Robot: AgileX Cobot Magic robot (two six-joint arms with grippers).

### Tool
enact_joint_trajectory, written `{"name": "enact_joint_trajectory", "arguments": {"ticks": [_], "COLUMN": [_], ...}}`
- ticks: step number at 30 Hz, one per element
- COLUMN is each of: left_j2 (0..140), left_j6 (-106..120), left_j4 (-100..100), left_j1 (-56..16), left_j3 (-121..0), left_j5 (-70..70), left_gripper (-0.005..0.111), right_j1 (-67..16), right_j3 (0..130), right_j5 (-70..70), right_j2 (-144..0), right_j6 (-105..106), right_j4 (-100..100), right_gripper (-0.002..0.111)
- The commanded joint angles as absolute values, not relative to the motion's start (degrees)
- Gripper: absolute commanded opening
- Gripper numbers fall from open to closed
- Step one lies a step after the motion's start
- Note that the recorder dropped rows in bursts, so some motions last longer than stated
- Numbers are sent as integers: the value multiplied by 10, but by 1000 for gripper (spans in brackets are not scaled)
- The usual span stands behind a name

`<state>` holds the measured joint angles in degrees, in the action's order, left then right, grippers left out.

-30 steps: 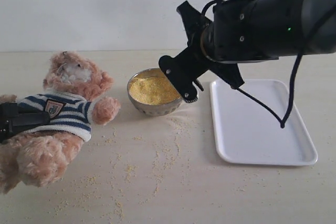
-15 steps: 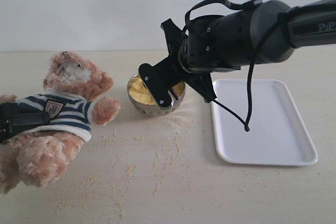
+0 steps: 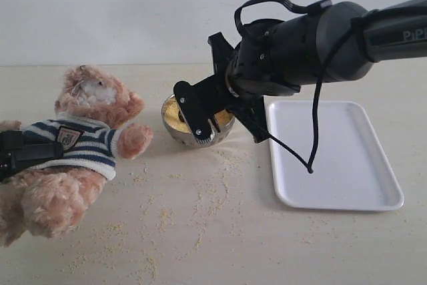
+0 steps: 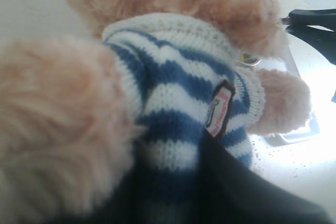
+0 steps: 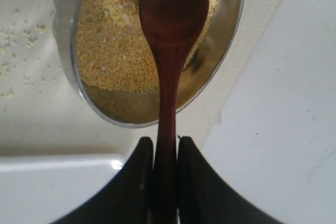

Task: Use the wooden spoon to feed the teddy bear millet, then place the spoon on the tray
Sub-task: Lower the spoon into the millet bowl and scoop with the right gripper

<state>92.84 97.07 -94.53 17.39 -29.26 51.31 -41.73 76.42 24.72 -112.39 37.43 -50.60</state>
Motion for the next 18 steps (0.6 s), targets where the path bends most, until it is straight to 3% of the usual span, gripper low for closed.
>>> {"name": "enact_joint_trajectory", "arguments": {"ticks": [1,18], "left_j2": [923,923], "left_j6": [974,974], "left_j4": [-949,-946], "left_j1": [174,174], "left_j3": [-292,-292], "left_j5": [524,524], "left_gripper": [5,5], "right_j1": [-418,-417], "right_j3": [767,767], "right_j5": [251,251], "right_j2": [-1121,-1121], "right_j6": [393,298], "right_j4": [-457,-429], "right_gripper": [0,0]}}
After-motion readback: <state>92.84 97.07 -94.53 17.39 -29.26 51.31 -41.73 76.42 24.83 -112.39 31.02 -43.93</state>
